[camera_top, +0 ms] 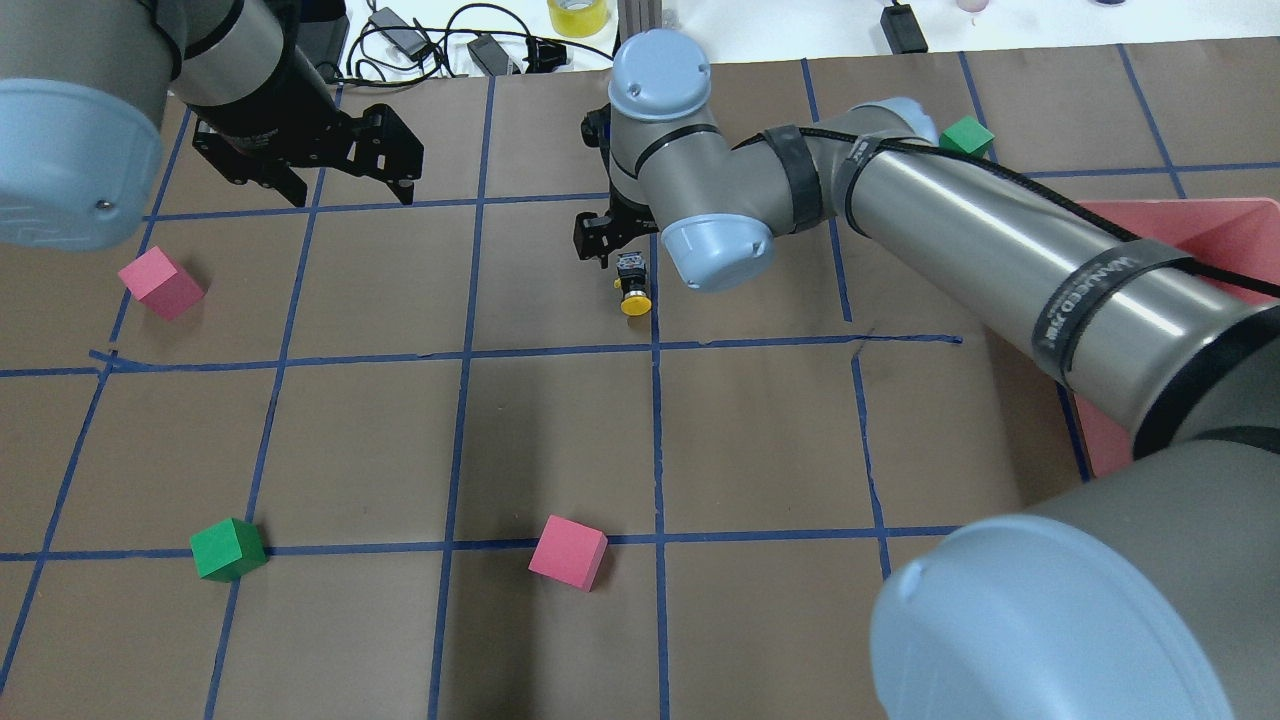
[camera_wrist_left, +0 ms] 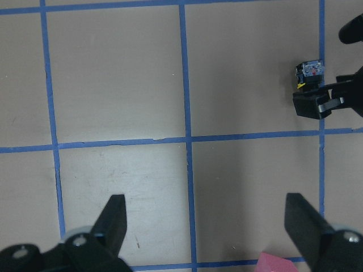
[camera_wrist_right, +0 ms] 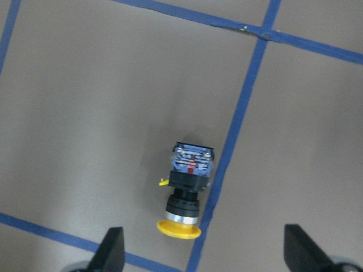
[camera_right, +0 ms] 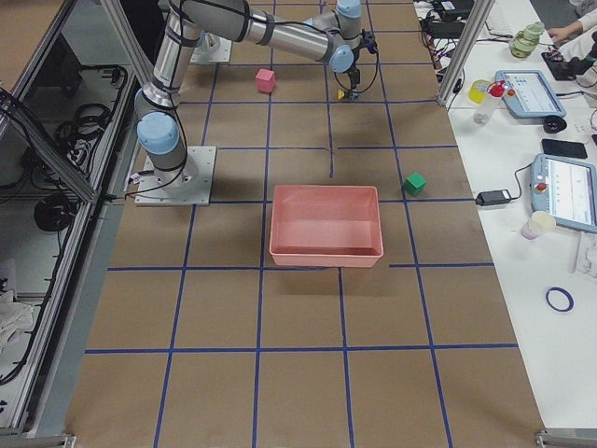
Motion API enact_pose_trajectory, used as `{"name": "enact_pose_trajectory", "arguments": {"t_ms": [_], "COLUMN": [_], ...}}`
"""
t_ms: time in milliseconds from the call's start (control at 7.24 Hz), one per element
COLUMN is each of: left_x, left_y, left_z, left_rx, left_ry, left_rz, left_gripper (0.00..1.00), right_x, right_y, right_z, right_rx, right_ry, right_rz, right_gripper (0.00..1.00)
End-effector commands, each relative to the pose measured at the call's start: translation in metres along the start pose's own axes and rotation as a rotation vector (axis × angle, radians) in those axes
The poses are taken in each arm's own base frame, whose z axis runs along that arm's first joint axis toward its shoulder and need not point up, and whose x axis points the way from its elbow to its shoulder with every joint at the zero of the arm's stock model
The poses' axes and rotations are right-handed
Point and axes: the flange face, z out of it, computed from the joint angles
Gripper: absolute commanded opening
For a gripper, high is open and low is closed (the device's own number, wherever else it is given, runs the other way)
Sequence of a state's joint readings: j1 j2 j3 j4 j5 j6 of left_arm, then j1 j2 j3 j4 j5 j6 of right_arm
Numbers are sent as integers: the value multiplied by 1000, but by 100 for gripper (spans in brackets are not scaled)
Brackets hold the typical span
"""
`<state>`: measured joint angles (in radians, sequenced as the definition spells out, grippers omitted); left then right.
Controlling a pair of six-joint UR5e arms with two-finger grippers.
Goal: Align button upright
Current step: 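Set the button down lying on its side and open the right gripper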
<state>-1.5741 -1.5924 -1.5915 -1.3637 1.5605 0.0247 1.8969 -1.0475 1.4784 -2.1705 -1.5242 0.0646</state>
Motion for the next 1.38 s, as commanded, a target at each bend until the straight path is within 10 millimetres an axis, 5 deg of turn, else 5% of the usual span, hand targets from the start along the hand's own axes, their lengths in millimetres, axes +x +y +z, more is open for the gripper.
{"name": "enact_pose_trajectory", "arguments": {"t_ms": [0,138,414,553,967,1243], "left_x": [6,21,33,42,111,116], "left_y": [5,12,15,23,63,93], "left_z": [5,11,35,52,107,144], "left_rx": [-11,-25,-26,10,194,285], "left_ry": [1,5,8,15,60,74], "left_rz": [19,49,-1,-23,-11,-76], "left_gripper": [100,100,100,100,100,100], "right_x": [83,126,135,132,135,139], "right_y": [15,29,63,85,116,102], "right_z": [-75,-106,-171,-179,-199,-201], "right_rx": [-81,-139,-154,-266,-359,-246], "right_ry": [25,63,66,58,136,147], "right_rz": [123,136,153,156,49,62], "right_gripper": [100,100,100,100,100,100]}}
